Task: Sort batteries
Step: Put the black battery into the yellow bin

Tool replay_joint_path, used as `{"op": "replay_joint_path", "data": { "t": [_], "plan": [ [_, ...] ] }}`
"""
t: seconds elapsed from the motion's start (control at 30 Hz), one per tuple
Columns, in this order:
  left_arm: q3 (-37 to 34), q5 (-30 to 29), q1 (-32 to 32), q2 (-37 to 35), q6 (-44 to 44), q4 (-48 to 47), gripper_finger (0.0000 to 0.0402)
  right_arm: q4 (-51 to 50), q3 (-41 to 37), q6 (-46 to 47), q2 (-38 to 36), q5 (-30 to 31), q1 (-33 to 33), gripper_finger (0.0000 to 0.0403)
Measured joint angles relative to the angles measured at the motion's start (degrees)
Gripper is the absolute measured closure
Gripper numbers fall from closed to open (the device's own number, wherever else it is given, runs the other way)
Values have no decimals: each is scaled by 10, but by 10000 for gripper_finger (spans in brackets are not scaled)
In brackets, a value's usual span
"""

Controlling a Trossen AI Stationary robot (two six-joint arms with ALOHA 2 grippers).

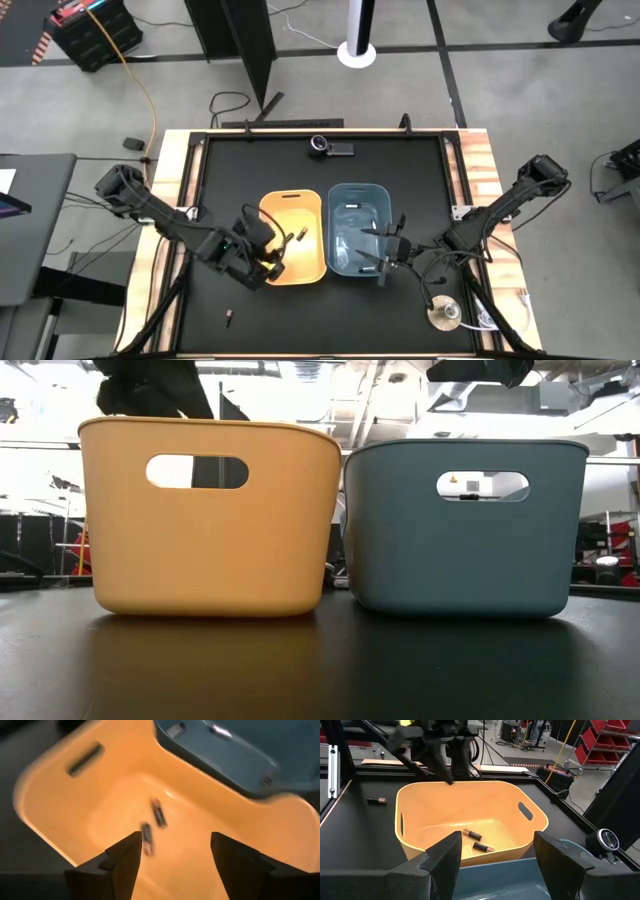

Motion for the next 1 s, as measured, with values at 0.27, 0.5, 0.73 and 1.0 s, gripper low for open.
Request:
{"op": "replay_joint_path", "data": {
  "t": [0.27, 0.5, 0.73, 1.0],
  "plan": [
    [8, 111, -115, -1, -121, -14, 179, -2, 0, 0, 0, 0, 5, 139],
    [-1, 174, -216, 0, -310, -27, 189, -2, 0, 0, 0, 0, 5, 139],
    [-15, 301, -238, 60, -409, -29, 189, -3, 0, 4, 0, 0, 5, 139],
    [-15, 384, -237, 121, -466, -13, 189, -4, 0, 5, 0, 0, 5, 139]
  ]
}}
